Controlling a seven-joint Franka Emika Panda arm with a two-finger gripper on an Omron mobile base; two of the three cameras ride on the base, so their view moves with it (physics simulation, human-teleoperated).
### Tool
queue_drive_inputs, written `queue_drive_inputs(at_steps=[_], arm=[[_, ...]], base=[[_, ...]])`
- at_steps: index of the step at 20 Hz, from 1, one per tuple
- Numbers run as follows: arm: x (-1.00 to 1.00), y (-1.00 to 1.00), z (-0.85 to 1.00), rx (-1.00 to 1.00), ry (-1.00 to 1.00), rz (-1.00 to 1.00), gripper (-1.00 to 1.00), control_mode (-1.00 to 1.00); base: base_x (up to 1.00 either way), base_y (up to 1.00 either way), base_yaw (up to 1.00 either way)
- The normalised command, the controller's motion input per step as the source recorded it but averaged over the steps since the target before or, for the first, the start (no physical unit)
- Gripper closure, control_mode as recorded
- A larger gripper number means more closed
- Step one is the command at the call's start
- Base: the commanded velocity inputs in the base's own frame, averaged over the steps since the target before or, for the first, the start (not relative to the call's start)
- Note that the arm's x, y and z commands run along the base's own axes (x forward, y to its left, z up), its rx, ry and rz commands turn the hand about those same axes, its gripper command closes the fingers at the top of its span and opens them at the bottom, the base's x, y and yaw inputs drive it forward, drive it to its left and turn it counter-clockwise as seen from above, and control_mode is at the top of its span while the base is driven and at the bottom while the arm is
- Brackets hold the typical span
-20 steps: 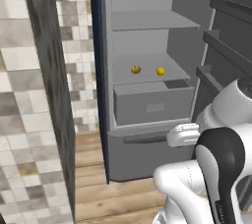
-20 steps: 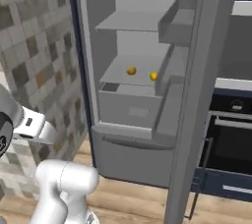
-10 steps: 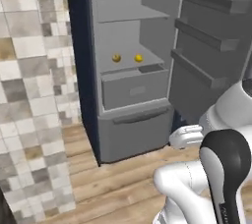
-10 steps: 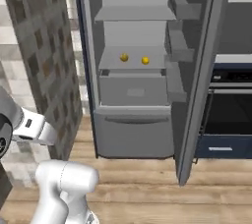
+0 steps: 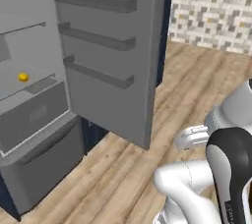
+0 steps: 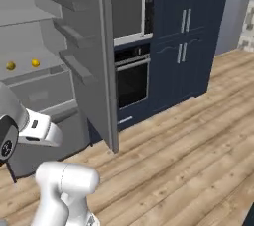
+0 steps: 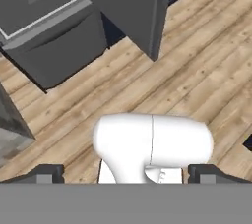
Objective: Place the ketchup and condiment bottle from the counter to the top shelf of the fridge. If the existing items in the fridge are on the top shelf, move them to other shelves.
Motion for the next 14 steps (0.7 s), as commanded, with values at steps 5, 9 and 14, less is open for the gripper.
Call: queue_drive_inputs(at_steps=[5,9,14], arm=[[0.0,0.0,0.0,0.0,0.0,0.0,-1.0,1.0],[0.0,0.0,0.0,0.0,0.0,0.0,-1.0,1.0],[0.0,0.0,0.0,0.0,0.0,0.0,-1.0,1.0]], base=[[0.0,0.0,-0.99],[0.0,0.0,-0.96],[0.03,0.0,-0.87]])
